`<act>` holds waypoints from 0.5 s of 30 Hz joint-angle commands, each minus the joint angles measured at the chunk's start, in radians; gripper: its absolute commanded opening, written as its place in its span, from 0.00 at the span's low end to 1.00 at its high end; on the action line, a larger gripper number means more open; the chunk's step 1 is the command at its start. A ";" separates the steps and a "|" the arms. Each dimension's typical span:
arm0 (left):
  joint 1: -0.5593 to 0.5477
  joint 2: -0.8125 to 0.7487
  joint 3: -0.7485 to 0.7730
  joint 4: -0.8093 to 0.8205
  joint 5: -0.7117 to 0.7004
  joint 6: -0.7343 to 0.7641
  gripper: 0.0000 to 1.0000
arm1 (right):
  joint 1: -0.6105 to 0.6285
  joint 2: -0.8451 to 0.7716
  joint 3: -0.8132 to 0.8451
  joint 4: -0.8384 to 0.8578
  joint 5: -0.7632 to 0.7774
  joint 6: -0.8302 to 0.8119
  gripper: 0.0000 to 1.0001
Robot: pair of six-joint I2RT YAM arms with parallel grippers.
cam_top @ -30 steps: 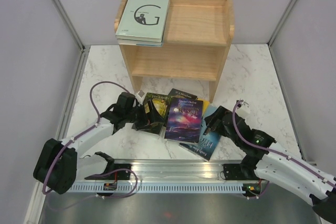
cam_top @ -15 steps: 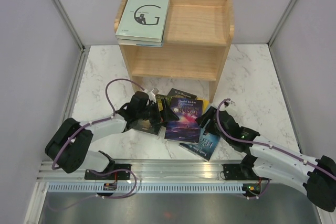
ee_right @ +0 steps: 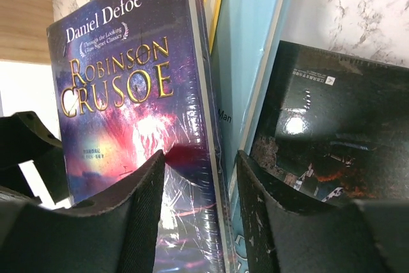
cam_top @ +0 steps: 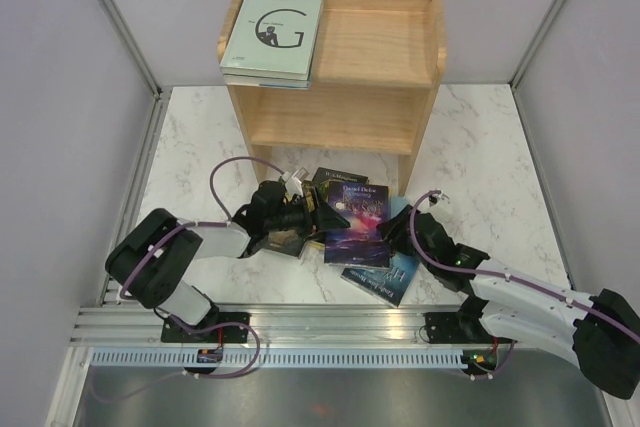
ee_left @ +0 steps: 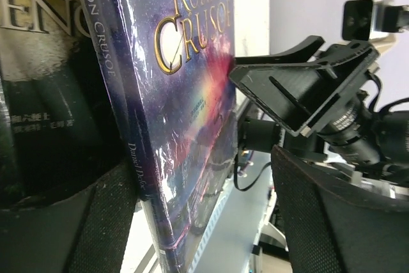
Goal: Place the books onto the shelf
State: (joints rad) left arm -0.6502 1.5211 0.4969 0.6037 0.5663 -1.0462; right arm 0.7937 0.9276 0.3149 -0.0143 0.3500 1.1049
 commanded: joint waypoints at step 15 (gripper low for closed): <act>-0.112 0.329 -0.034 0.788 0.150 -0.357 0.47 | 0.019 -0.108 -0.069 0.079 -0.126 0.042 0.32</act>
State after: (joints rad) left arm -0.7341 1.8107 0.4309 1.1362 0.6750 -1.3132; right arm 0.7948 0.8612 0.2523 0.0387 0.3061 1.1301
